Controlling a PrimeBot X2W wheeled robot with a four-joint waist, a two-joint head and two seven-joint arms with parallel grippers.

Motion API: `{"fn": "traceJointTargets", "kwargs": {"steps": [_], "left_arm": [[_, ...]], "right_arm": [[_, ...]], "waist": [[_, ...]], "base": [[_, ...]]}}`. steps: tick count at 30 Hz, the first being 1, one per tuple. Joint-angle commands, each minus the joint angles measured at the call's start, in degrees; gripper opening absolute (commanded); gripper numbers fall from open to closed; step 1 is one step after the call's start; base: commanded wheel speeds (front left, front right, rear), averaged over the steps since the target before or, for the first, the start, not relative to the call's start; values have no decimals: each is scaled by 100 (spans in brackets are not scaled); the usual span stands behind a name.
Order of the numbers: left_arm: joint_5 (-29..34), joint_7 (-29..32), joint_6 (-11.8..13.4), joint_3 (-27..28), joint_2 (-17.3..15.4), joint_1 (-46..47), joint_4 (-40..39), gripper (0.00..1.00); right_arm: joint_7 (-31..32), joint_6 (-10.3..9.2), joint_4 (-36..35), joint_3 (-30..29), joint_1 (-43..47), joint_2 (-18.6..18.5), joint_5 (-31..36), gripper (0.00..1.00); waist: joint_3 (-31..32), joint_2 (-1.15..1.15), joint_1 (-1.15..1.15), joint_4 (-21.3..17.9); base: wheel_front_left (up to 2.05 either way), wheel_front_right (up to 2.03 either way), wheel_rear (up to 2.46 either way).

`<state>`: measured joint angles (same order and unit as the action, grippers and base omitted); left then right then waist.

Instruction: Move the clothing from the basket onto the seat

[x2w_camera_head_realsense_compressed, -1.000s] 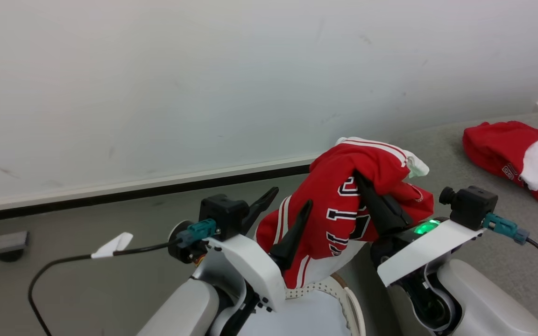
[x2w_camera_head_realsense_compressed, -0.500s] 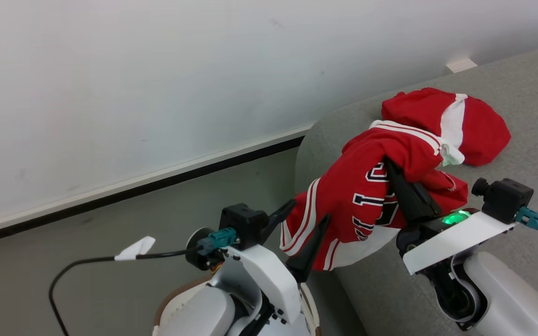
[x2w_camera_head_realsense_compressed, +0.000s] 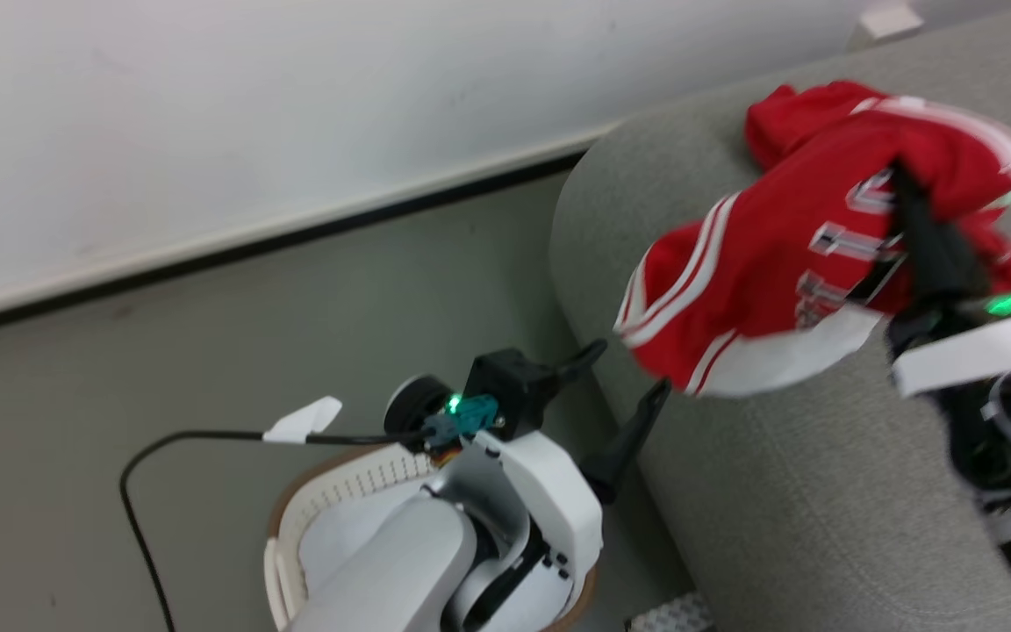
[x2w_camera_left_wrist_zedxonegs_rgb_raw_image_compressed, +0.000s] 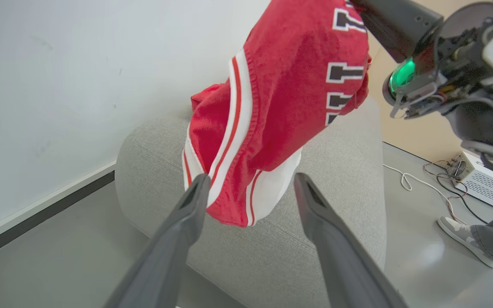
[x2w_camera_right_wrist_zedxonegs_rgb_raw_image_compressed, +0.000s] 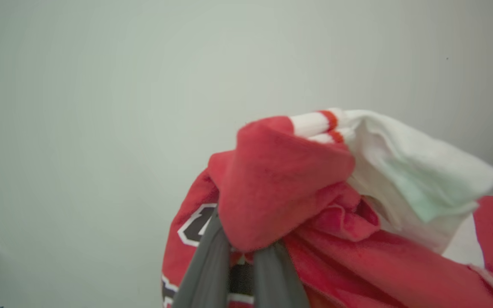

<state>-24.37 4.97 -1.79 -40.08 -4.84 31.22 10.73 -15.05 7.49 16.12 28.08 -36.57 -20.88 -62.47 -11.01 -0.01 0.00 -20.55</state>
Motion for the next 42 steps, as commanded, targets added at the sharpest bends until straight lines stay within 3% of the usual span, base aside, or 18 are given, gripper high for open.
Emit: {"fn": "traceJointTargets", "kwargs": {"steps": [1, 8, 17, 21, 26, 27, 29, 30, 35, 42], "left_arm": [[120, 2, -31, -8, -51, 160, 11, 100], [333, -139, -167, -62, 13, 960, 191, 100], [145, -532, -124, -40, 147, 1461, 466, 100], [25, -689, -67, -52, 161, 1491, 548, 100], [-28, -831, -17, -43, 161, 1457, 678, 100], [-25, -840, -14, -34, 151, 1437, 699, 100], [-47, -874, -3, -18, 121, 1404, 740, 100], [-47, -900, 14, -5, 96, 1385, 758, 100], [-88, -1096, 65, 118, -84, 1219, 856, 100], [-109, -1629, 303, 418, -482, 770, 992, 100]], "right_arm": [[-17, 0, 30, -140, -180, -84, 68, 0], [-17, 0, 634, -1005, -1335, -752, 303, 0], [208, 0, 2461, -2086, -3218, -1715, 639, 0], [107, 0, 3573, -2424, -3525, -1830, 1066, 0], [-13, 0, 4814, -2842, -3320, -1628, 1463, 0], [-20, 0, 4913, -2960, -3298, -1601, 1527, 5], [-17, -1, 4906, -3281, -3147, -1572, 1643, 49], [-17, -1, 4867, -3422, -3007, -1520, 1749, 100], [-14, -1, 4158, -3938, -2338, -1099, 2412, 100], [-15, -1, 2397, -4412, -929, -373, 3295, 100]], "waist": [[-550, 1, 0, 269], [-1685, 1, 0, 833], [-2598, 1, 0, 1500], [-2779, 1, 0, 1703], [-2790, 1, 0, 1786], [-2766, 1, 0, 1775], [-2720, 1, 0, 1732], [-2684, 1, 0, 1704], [-2419, 1, 0, 1514], [-1780, 1, 0, 1323]], "base": [[0, 0, 0], [0, 0, 0], [0, 0, 0], [0, 0, 0], [0, 0, 0], [0, 0, 0], [0, 0, 0], [0, 0, 0], [0, 0, 0], [0, 0, 0]]}}
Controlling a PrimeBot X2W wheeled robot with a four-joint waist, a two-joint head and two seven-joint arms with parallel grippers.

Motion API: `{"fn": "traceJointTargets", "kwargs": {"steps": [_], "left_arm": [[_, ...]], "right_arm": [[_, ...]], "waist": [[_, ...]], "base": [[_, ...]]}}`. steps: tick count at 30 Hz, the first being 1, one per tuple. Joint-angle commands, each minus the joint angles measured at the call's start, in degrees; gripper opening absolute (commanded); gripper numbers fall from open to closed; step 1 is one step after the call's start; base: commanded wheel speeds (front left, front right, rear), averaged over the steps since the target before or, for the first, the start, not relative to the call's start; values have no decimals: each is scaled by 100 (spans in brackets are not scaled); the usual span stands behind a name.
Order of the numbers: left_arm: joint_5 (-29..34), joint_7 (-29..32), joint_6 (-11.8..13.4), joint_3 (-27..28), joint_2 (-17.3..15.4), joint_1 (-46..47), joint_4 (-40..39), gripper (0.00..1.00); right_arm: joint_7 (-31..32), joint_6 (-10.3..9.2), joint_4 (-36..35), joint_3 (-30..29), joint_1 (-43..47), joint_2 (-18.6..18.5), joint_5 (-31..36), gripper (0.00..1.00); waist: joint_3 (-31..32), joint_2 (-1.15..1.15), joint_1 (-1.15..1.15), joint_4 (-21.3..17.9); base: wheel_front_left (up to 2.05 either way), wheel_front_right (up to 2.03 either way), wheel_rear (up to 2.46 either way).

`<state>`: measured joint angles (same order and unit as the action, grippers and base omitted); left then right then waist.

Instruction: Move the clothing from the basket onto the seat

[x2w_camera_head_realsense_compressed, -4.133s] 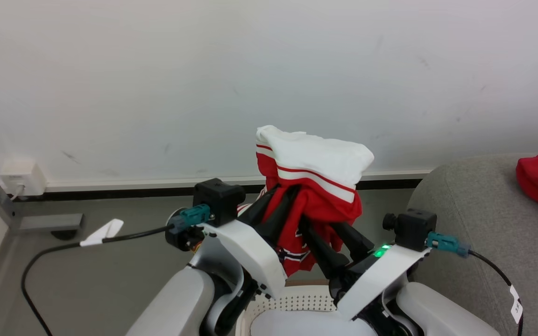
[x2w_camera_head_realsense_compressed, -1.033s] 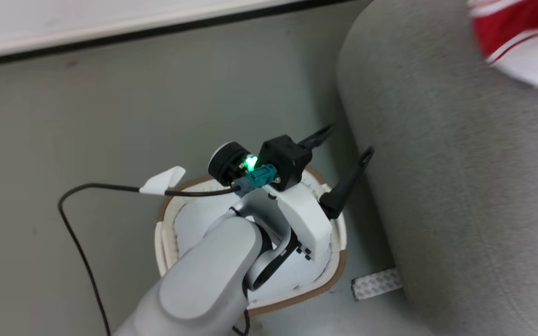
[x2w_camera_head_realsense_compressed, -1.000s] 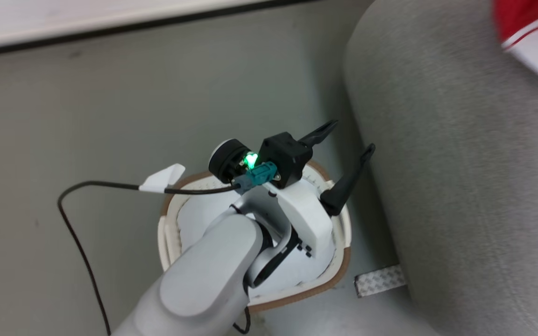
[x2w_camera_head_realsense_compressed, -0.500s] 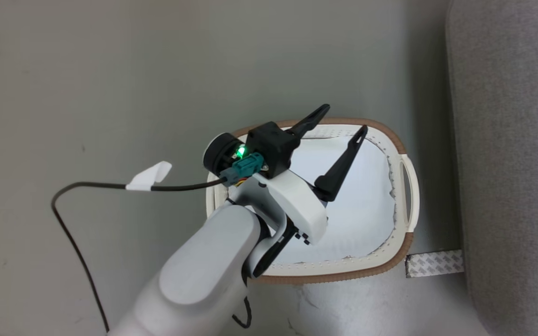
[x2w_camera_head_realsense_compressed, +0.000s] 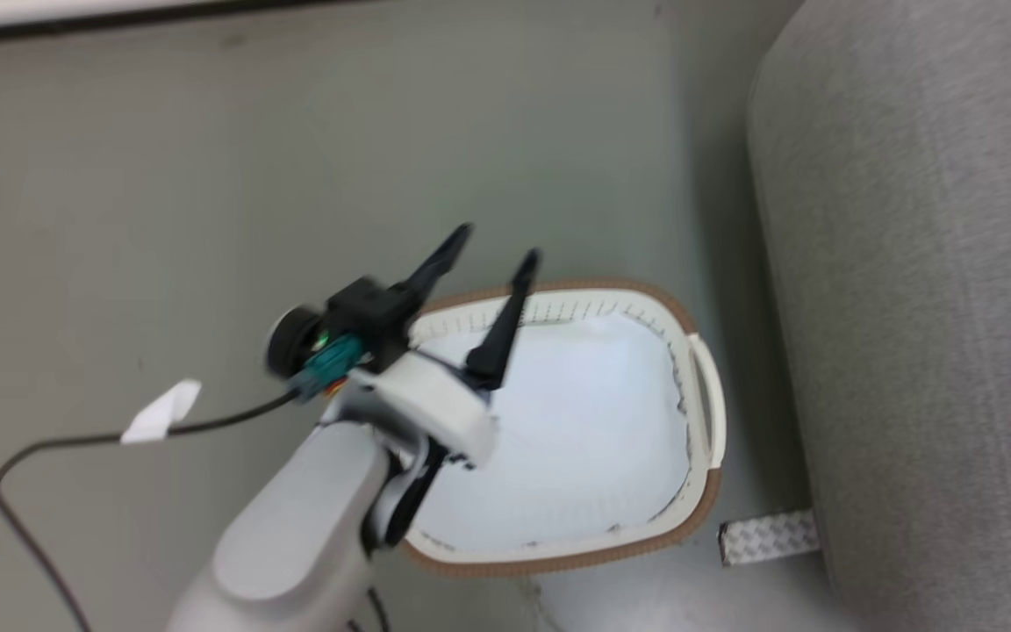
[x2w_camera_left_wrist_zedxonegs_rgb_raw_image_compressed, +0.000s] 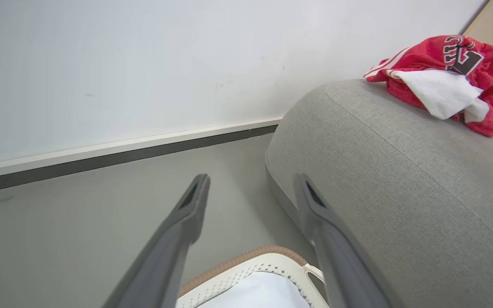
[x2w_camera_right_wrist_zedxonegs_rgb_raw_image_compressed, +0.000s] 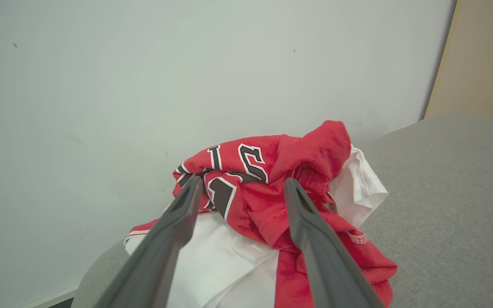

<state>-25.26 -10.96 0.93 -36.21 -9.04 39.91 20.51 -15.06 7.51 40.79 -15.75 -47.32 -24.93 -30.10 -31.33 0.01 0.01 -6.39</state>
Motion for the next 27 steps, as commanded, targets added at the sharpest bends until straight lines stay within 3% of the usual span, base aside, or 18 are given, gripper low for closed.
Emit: {"fn": "traceJointTargets", "kwargs": {"steps": [1, 8, 14, 22, 27], "left_arm": [[-23, -106, 64, 79, -130, -182, 54, 100], [-129, -407, 429, 648, -425, -1032, 54, 100], [-21, -421, 606, 1389, -359, -2043, -333, 100], [276, -423, 407, 2320, -123, -3292, -645, 100], [553, -423, 142, 2784, 83, -3773, -740, 100]], "right_arm": [[-6, -4, -315, -84, 359, 153, 171, 100], [-6, -4, -1796, -106, 1726, 847, 930, 100], [-6, -4, -2451, 277, 2787, 1363, 1491, 100], [-7, -4, -2783, 751, 3843, 1853, 1865, 100], [-6, -5, -2689, 1058, 4375, 2044, 1976, 100]], "waist": [[389, -1, -1, -103], [1303, -1, -1, -118], [2051, -1, -1, 33], [2817, -1, -1, 226], [3132, -1, -1, 341]], "base": [[0, 0, 0], [0, 0, 0], [0, 0, 0], [0, 0, 0], [0, 0, 0]]}}
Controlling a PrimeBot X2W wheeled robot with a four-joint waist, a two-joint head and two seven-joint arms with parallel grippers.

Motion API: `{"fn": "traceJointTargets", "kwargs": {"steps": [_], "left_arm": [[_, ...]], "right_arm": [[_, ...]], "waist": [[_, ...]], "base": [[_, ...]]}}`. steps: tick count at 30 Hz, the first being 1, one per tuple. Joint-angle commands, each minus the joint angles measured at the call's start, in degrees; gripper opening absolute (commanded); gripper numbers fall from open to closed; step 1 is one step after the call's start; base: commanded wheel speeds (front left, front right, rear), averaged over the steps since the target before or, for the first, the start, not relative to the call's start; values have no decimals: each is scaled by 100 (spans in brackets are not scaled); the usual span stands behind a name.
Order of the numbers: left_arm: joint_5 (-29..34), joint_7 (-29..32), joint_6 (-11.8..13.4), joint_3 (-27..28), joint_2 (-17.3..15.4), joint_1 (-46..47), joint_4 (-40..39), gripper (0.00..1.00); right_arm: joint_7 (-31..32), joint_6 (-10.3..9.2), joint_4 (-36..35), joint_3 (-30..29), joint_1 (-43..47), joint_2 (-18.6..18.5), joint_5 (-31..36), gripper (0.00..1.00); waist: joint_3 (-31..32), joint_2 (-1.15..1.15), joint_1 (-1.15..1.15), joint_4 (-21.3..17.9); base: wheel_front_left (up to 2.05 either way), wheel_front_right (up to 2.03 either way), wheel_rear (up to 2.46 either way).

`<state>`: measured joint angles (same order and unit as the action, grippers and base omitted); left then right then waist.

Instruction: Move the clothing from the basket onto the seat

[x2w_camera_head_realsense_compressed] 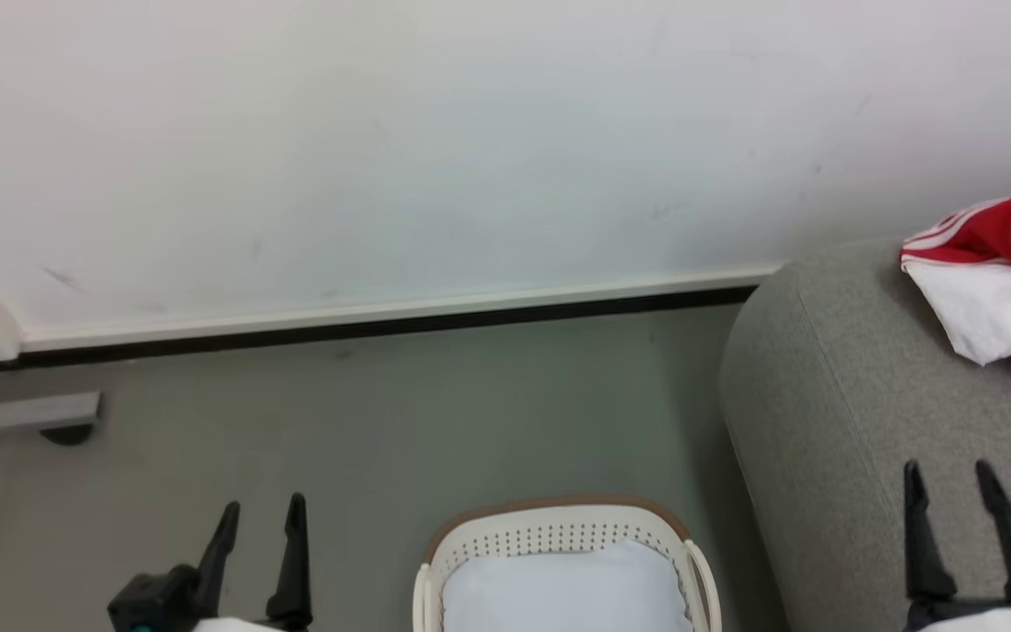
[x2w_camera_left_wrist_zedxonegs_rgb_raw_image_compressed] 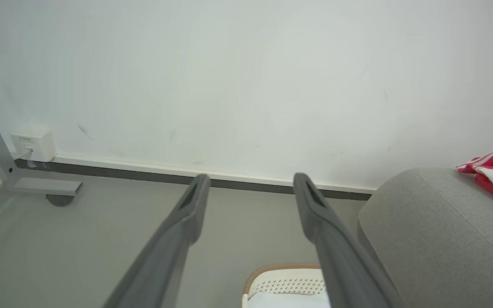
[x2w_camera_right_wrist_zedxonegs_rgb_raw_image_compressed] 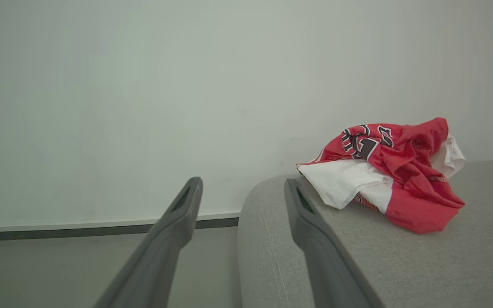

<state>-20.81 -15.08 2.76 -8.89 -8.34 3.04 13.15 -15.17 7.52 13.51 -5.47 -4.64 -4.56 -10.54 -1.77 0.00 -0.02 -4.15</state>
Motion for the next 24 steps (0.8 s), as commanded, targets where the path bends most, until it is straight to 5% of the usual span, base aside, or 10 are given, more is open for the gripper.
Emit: {"fn": "traceJointTargets", "kwargs": {"steps": [1, 12, 24], "left_arm": [[153, -11, -94, 130, 55, -158, 5, 100], [597, -11, -572, 614, 394, -458, 183, 100], [831, -11, -729, 791, 514, -420, 263, 100]], "right_arm": [[5, -6, 61, 59, 203, 35, 42, 100], [5, -6, 272, 473, 736, 160, -51, 100], [4, -6, 322, 450, 703, 160, -66, 100]], "waist": [[220, 0, 2, 139], [419, 0, 2, 239], [403, 0, 2, 296]], "base": [[0, 0, 0], [0, 0, 0], [0, 0, 0]]}}
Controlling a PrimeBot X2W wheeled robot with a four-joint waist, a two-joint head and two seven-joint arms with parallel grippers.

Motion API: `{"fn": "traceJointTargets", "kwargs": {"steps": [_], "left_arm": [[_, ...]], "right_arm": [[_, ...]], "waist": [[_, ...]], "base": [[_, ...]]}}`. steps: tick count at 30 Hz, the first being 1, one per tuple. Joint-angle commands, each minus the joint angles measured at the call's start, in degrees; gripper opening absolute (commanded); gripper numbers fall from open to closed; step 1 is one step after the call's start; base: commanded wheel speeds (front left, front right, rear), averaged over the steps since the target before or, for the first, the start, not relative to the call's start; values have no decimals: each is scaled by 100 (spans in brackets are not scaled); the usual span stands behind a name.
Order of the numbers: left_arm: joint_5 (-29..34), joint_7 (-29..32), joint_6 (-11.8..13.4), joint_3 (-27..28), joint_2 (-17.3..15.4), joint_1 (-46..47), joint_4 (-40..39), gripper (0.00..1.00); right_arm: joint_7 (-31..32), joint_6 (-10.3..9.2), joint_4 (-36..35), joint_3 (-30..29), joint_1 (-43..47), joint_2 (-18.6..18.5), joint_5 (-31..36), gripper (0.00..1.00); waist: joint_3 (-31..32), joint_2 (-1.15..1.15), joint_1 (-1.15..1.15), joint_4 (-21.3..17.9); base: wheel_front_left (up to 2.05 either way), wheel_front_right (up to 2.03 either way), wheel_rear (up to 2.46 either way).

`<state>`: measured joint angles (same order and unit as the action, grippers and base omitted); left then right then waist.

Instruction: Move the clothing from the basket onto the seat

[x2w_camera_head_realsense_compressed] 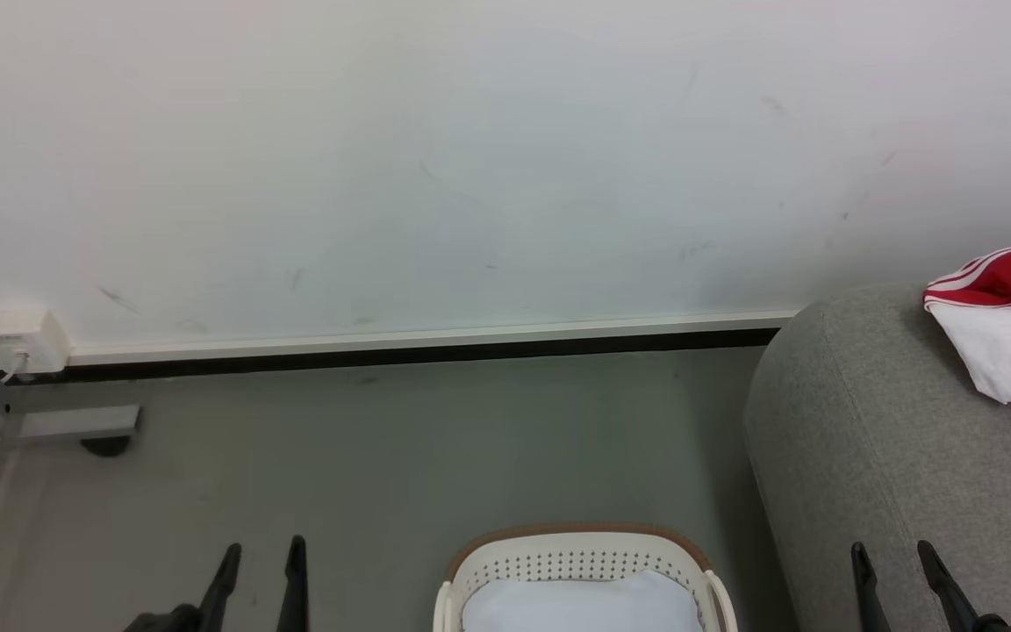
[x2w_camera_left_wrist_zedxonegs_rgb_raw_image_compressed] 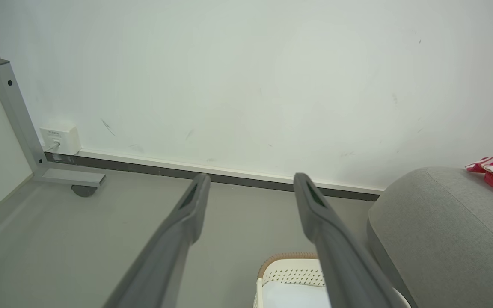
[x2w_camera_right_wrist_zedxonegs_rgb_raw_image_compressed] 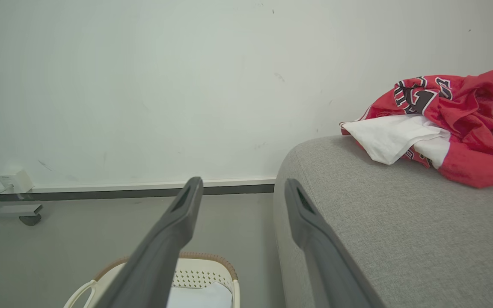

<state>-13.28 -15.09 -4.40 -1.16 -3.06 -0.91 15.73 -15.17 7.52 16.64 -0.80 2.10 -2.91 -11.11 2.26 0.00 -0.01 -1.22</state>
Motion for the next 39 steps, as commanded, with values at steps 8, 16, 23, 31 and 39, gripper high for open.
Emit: {"fn": "traceJointTargets", "kwargs": {"steps": [8, 16, 23, 31, 39], "left_arm": [[11, 5, -37, 9, 23, 2, 52, 0], [-405, 171, -50, 75, 58, -15, 298, 0], [-1145, 358, -76, 135, 53, 57, 241, 0], [-1917, 555, -105, 200, 47, 134, 182, 0], [-2619, 739, -128, 264, 41, 209, 136, 0]], "right_arm": [[2, 0, 24, 6, -1, 3, -5, 0], [138, 3, 222, -27, 4, 44, -438, 0], [333, 2, 165, -78, -82, 38, -1193, 0], [538, 2, 110, -131, -178, 31, -1983, 0], [727, 1, 64, -184, -265, 25, -2701, 0]], "waist": [[-11, 0, 1, 81], [-19, 0, 1, 84], [-31, 0, 1, 86], [-45, 0, 1, 89], [-59, 0, 1, 91]], "base": [[0, 0, 0], [0, 0, 0], [0, 0, 0], [0, 0, 0], [0, 0, 0]]}}
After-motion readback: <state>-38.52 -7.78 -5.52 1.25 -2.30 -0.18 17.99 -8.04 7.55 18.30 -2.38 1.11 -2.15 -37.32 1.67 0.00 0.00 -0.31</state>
